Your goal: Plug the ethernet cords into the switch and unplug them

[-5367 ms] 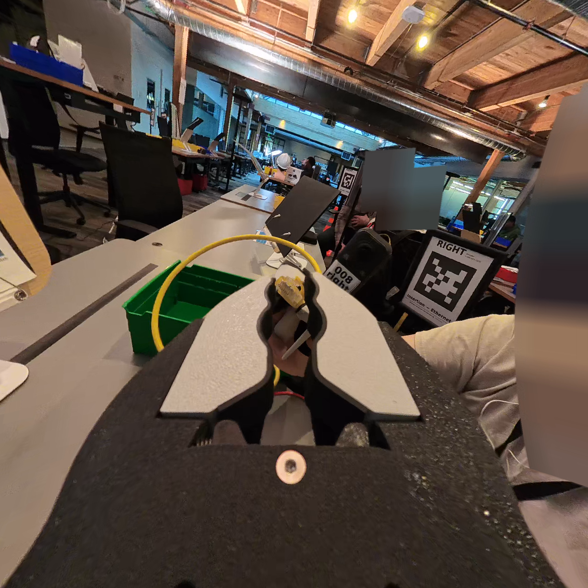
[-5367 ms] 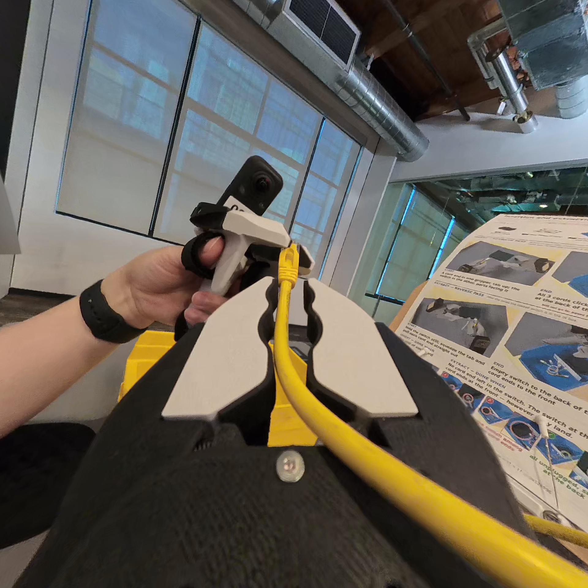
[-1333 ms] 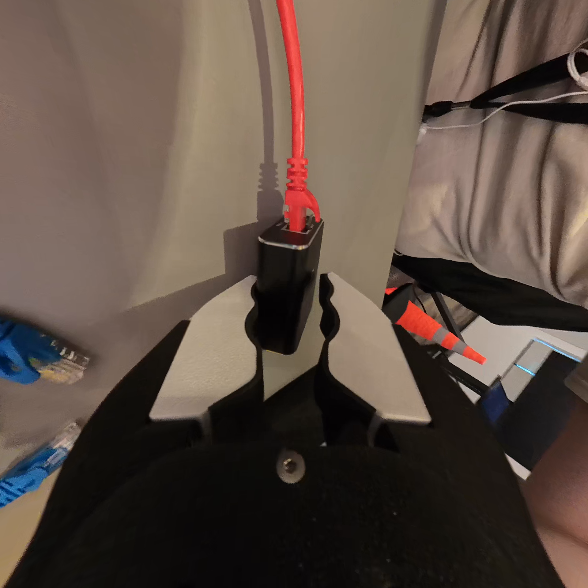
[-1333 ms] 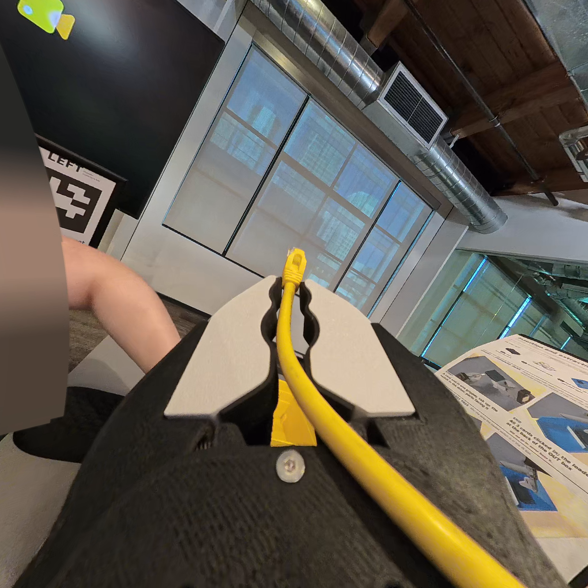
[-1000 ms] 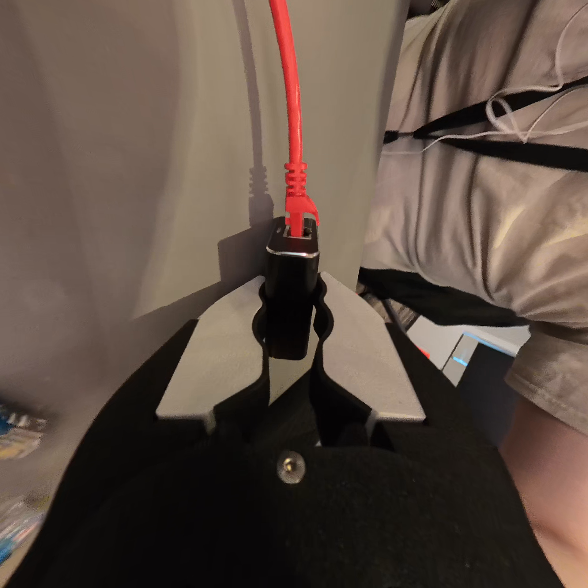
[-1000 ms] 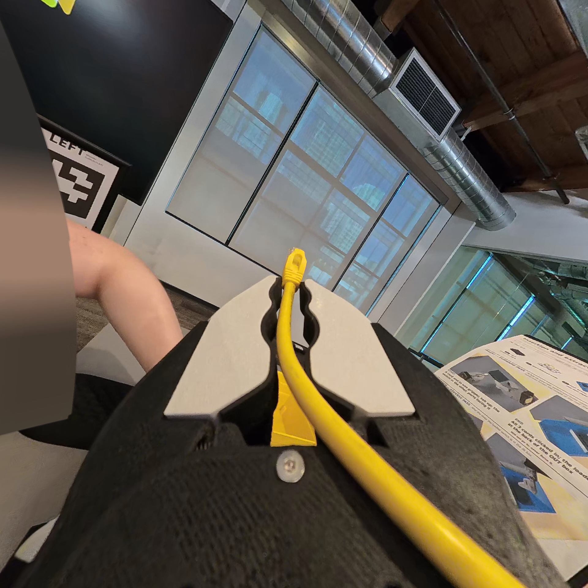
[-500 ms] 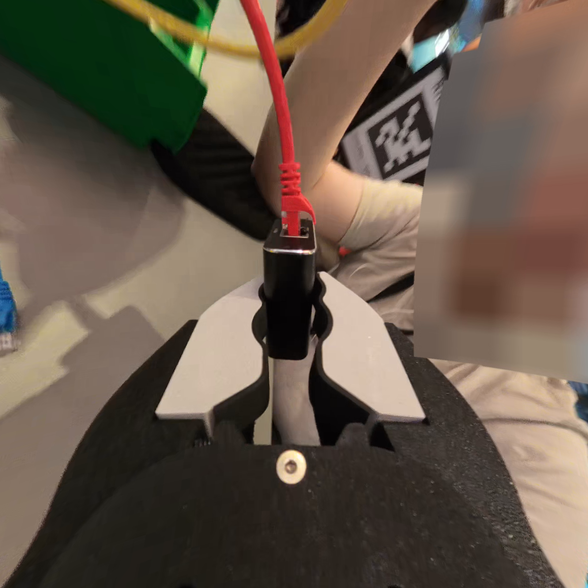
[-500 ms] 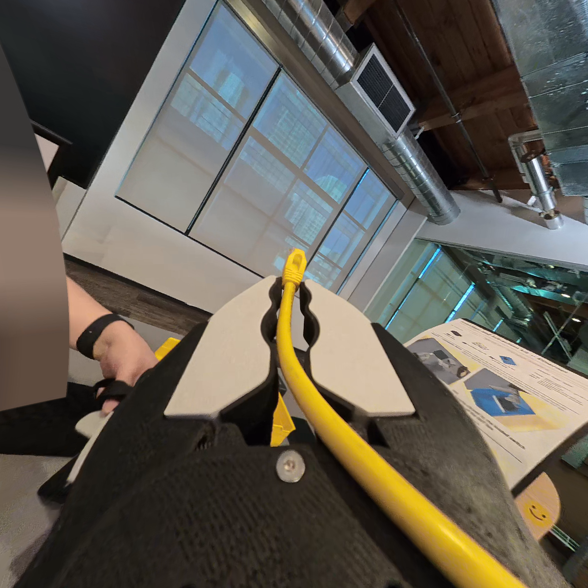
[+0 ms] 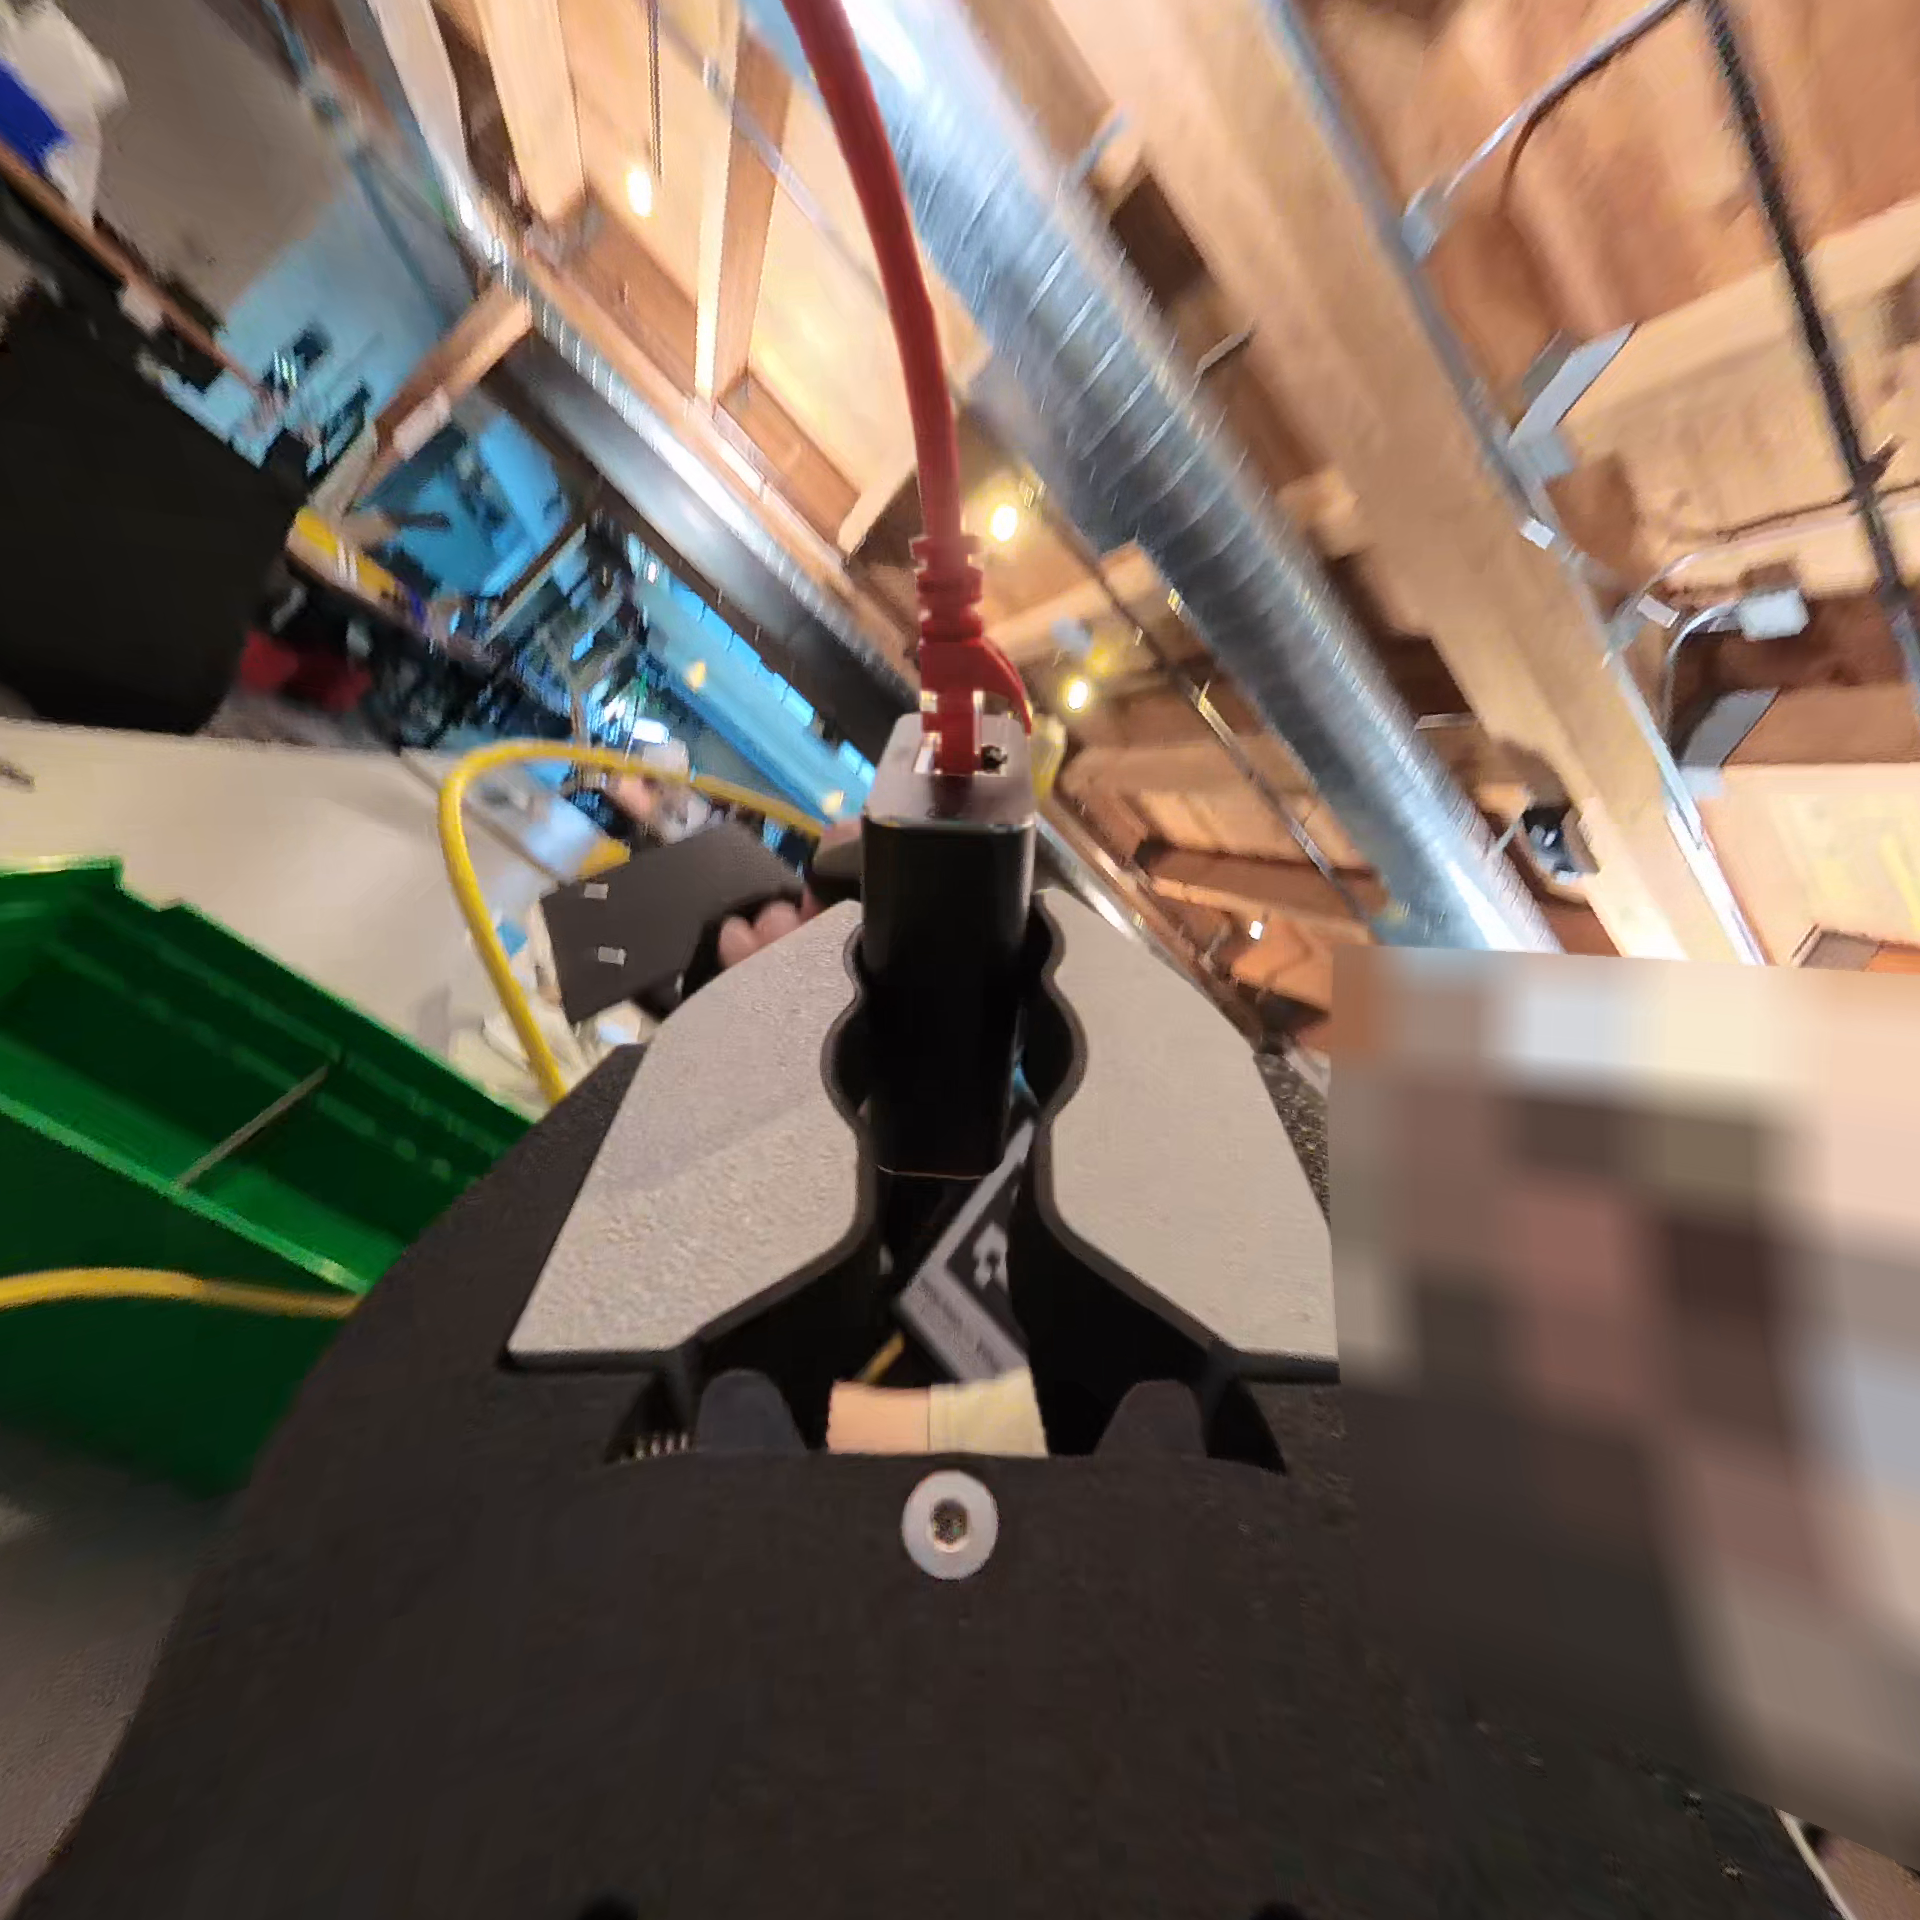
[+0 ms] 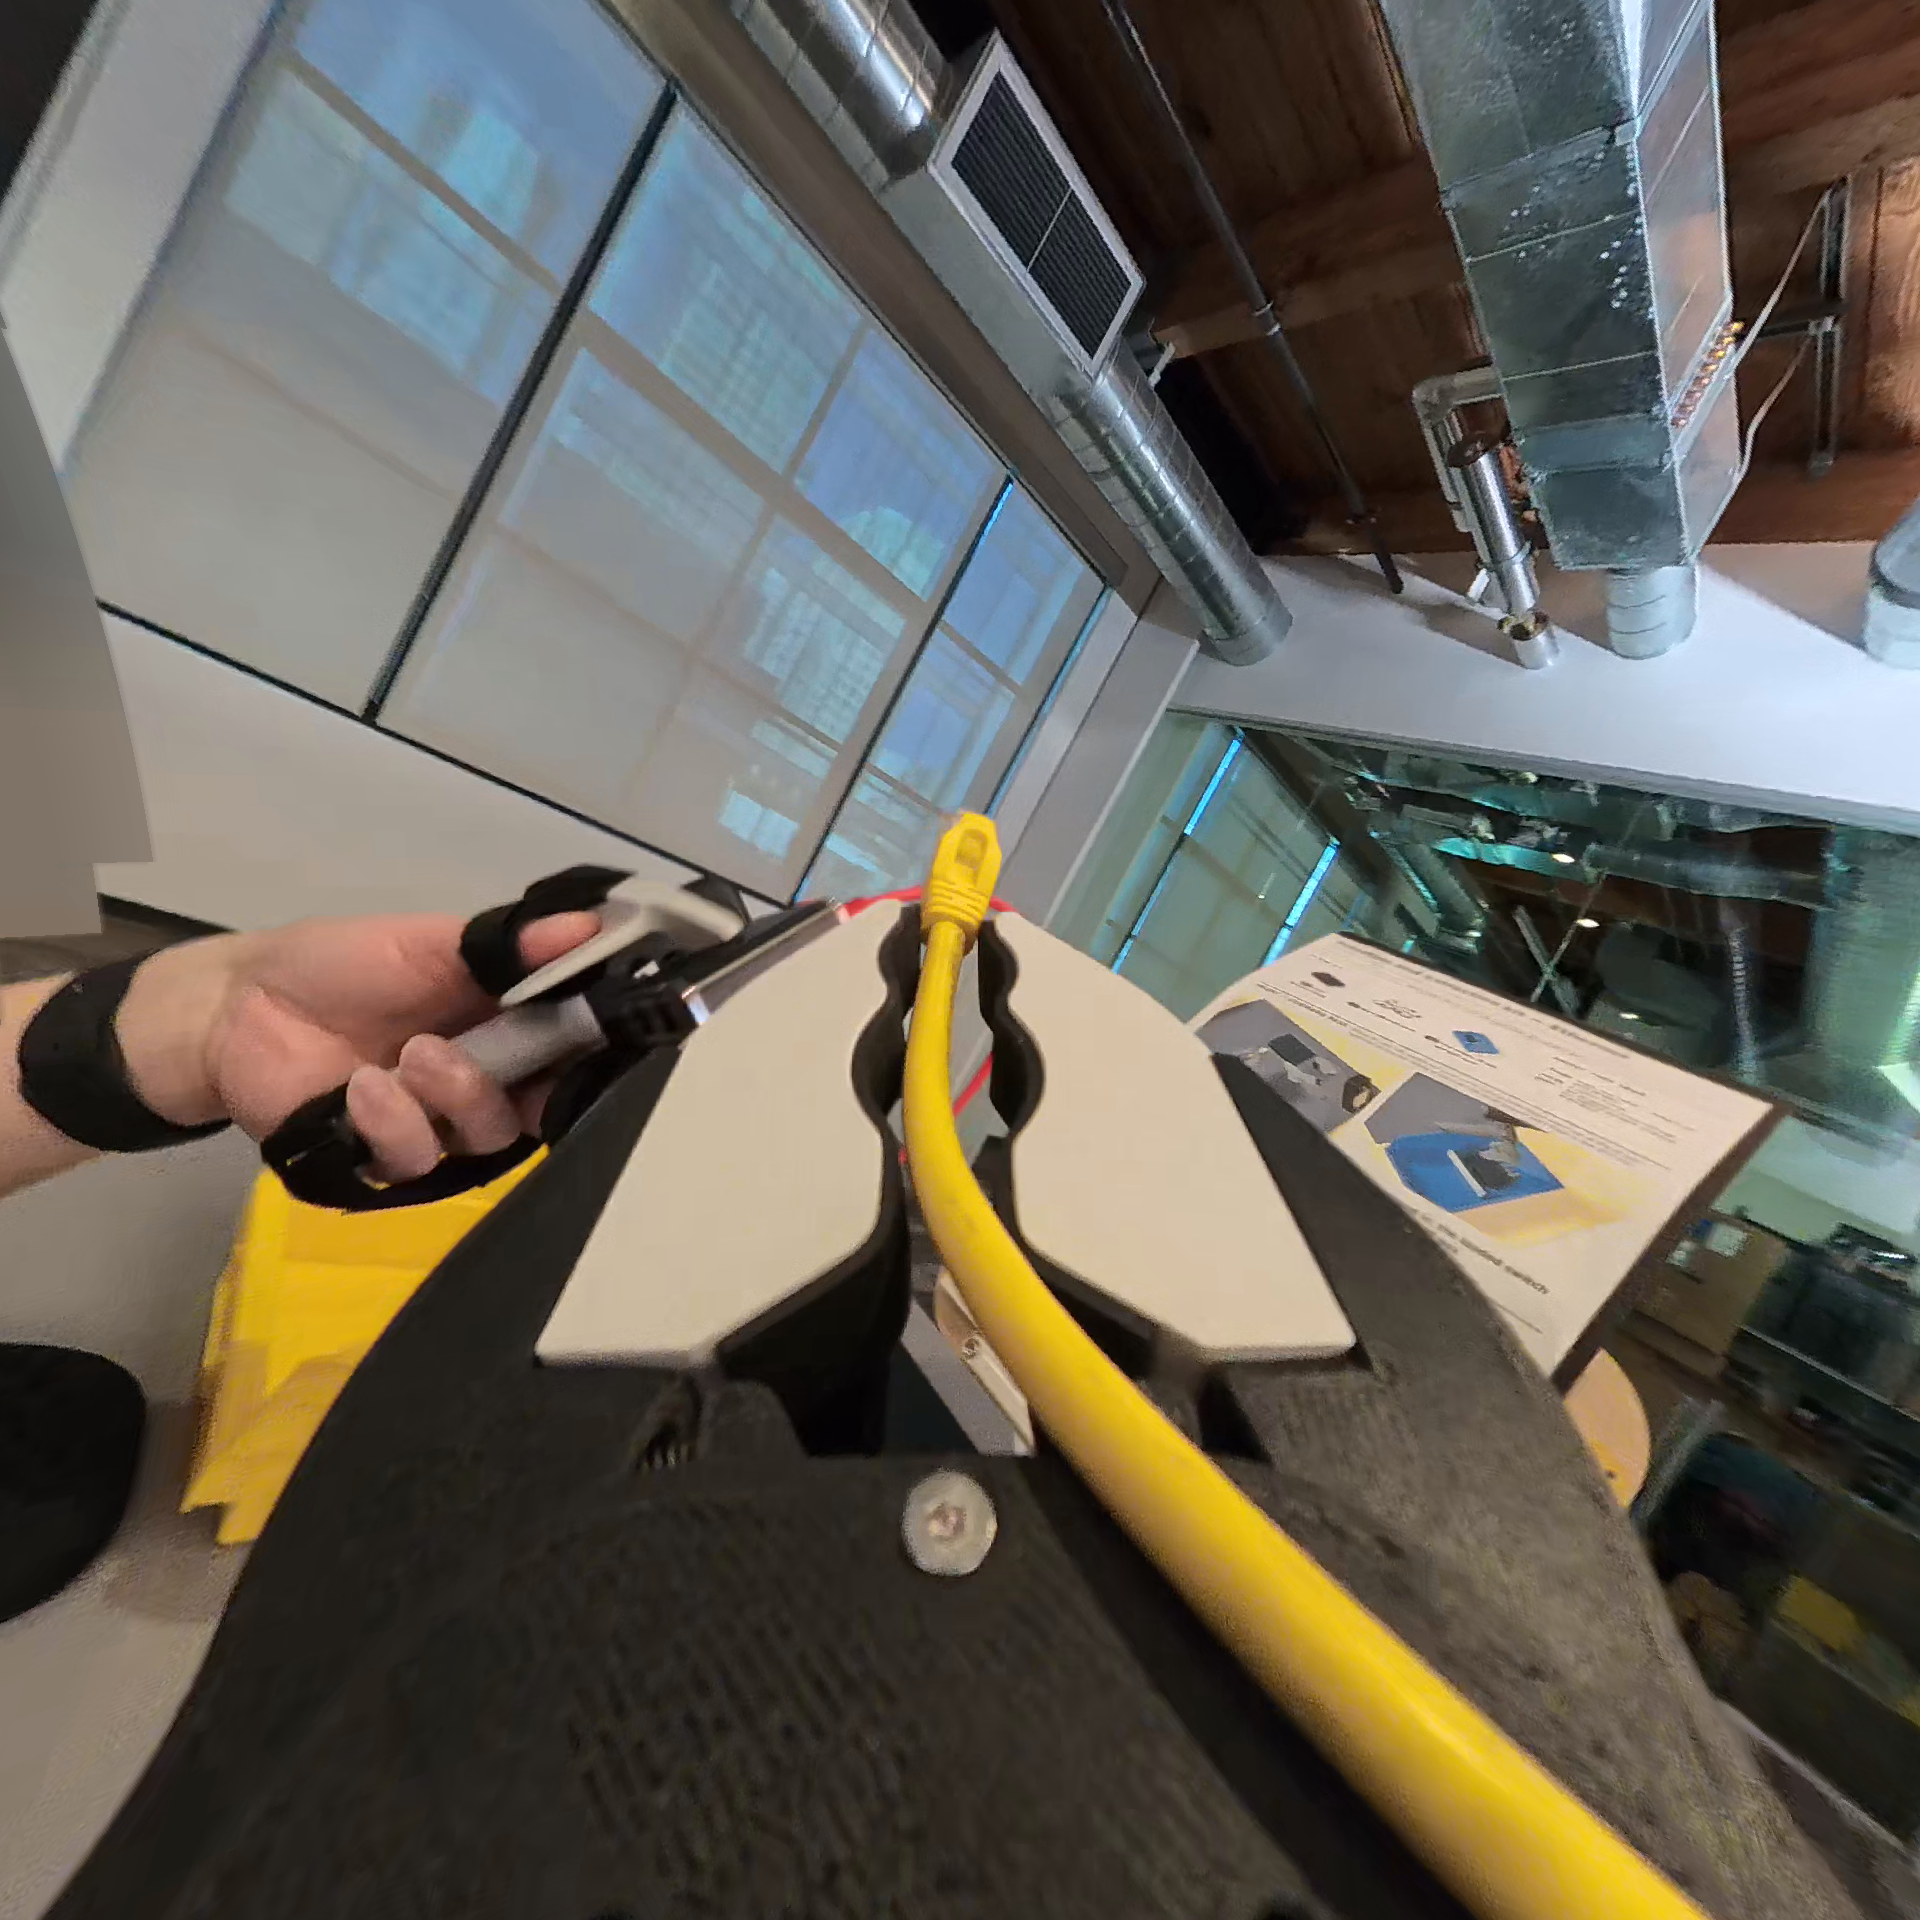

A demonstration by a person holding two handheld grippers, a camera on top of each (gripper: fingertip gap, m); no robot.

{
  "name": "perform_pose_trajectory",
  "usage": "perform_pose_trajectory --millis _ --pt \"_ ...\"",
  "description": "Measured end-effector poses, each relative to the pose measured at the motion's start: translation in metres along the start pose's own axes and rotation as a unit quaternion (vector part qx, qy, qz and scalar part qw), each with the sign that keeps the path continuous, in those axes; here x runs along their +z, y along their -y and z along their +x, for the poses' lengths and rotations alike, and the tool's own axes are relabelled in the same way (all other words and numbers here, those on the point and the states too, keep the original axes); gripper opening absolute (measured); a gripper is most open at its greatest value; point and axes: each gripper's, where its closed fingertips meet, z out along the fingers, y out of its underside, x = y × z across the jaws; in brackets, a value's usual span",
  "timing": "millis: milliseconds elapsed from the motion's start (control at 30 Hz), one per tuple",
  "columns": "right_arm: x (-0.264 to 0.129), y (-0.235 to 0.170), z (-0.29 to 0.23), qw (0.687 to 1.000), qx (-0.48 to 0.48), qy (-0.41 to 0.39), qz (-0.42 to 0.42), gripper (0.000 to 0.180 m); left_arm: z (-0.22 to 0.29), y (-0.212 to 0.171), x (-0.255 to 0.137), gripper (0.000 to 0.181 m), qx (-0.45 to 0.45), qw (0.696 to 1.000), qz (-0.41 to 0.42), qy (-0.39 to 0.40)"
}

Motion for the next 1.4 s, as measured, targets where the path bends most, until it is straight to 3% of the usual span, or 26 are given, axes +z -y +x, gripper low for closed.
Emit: perform_pose_trajectory --millis 33,367,700,1000,1400 --pt "0.004 -0.004 -0.004 1.0 -0.014 -0.005 -0.007 0.011 0.0 0.009 0.001 0.024 -0.001 1.0 0.023 -0.005" --pt "0.042 -0.064 -0.049 0.967 -0.216 -0.052 -0.125 0.011 -0.019 0.053 -0.012 0.024 -0.009 0.983 0.183 -0.018" --pt "0.052 -0.105 -0.072 0.941 -0.292 -0.036 -0.169 0.011 -0.032 0.052 -0.026 0.023 -0.04 0.983 0.178 -0.016" --pt "0.049 -0.101 -0.07 0.928 -0.335 -0.055 -0.156 0.011 -0.03 0.044 -0.02 0.023 -0.046 0.986 0.16 -0.017" --pt "0.048 -0.098 -0.066 0.937 -0.31 -0.054 -0.151 0.012 -0.033 0.038 -0.013 0.024 -0.053 0.987 0.15 -0.033"
